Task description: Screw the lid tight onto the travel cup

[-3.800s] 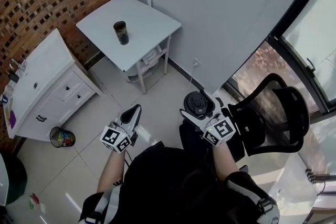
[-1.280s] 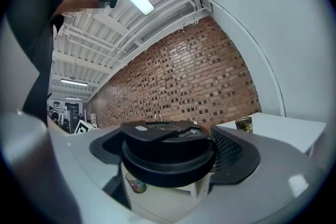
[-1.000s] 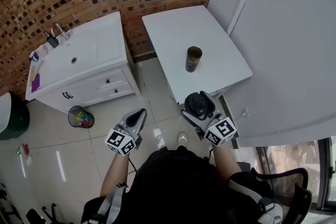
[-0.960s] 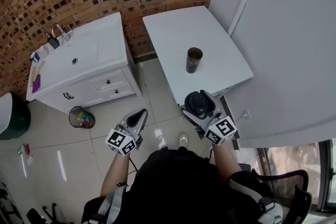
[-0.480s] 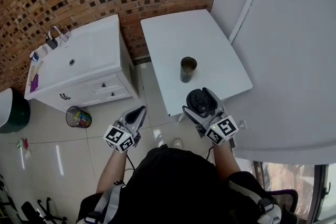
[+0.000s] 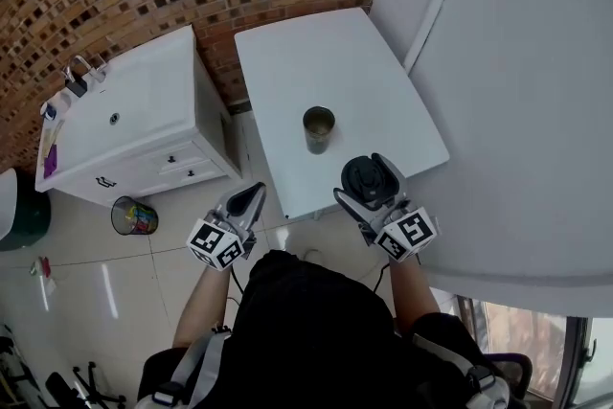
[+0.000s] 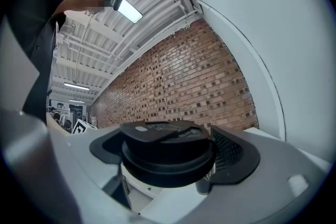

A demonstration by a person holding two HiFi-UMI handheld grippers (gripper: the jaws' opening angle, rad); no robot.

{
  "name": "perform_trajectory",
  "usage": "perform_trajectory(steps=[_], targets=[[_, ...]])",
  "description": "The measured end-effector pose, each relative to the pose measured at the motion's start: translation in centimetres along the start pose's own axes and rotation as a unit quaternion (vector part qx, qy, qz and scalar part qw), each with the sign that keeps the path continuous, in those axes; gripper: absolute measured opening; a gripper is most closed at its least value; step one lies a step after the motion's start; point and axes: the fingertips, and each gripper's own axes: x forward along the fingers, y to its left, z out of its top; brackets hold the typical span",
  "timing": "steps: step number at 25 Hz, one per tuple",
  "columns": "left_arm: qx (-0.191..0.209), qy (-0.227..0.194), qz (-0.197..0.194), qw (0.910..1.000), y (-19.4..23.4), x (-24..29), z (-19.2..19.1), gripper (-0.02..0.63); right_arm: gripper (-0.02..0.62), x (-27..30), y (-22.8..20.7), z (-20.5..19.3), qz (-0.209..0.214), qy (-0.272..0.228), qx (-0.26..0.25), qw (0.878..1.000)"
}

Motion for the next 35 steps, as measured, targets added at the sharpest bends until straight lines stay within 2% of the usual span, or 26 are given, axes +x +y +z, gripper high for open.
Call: perform_trajectory(steps=[15, 21, 24, 26, 27, 28, 30, 31, 32, 35], targets=[[0.01, 0.028, -0.034, 0.999, 4.1, 7.9, -0.9, 0.003, 0.474, 6.6, -5.4, -1.2, 0.011, 0.041, -0.025, 0.999], [0.014, 0.043, -0.038, 0.9982, 5.5, 9.5, -3.2, 0.003, 0.474, 8.2, -6.8, -3.3, 0.012, 0.054, -0.031, 0.998], [0.034, 0.053, -0.042, 0.9972, 5.8, 11.0, -4.2, 0.005, 0.474, 9.0, -7.6, -4.1, 0.01, 0.058, -0.034, 0.998], [0.052, 0.059, -0.041, 0.9961, 6.4, 12.1, -5.0, 0.083, 0.474, 9.8, -8.0, -4.5, 0.008, 0.059, -0.037, 0.998], [0.055, 0.063, -0.041, 0.9957, 6.6, 12.6, -5.6, 0.147, 0.474, 10.1, -8.1, -4.7, 0.008, 0.06, -0.038, 0.997], [0.053, 0.067, -0.042, 0.9955, 6.8, 13.1, -6.3, 0.238, 0.474, 10.3, -8.2, -5.0, 0.008, 0.06, -0.038, 0.997], [0.044, 0.078, -0.047, 0.9949, 7.0, 14.4, -8.0, 0.337, 0.474, 10.6, -8.3, -5.4, 0.009, 0.06, -0.04, 0.997], [0.041, 0.083, -0.048, 0.9946, 7.2, 15.1, -8.8, 0.344, 0.474, 10.7, -8.4, -5.6, 0.01, 0.06, -0.042, 0.997], [0.037, 0.085, -0.048, 0.9945, 7.4, 15.9, -9.5, 0.385, 0.474, 10.8, -8.5, -5.7, 0.011, 0.061, -0.045, 0.997], [0.033, 0.092, -0.052, 0.9938, 7.7, 17.4, -10.6, 0.413, 0.474, 11.3, -8.6, -6.1, 0.009, 0.064, -0.049, 0.997]])
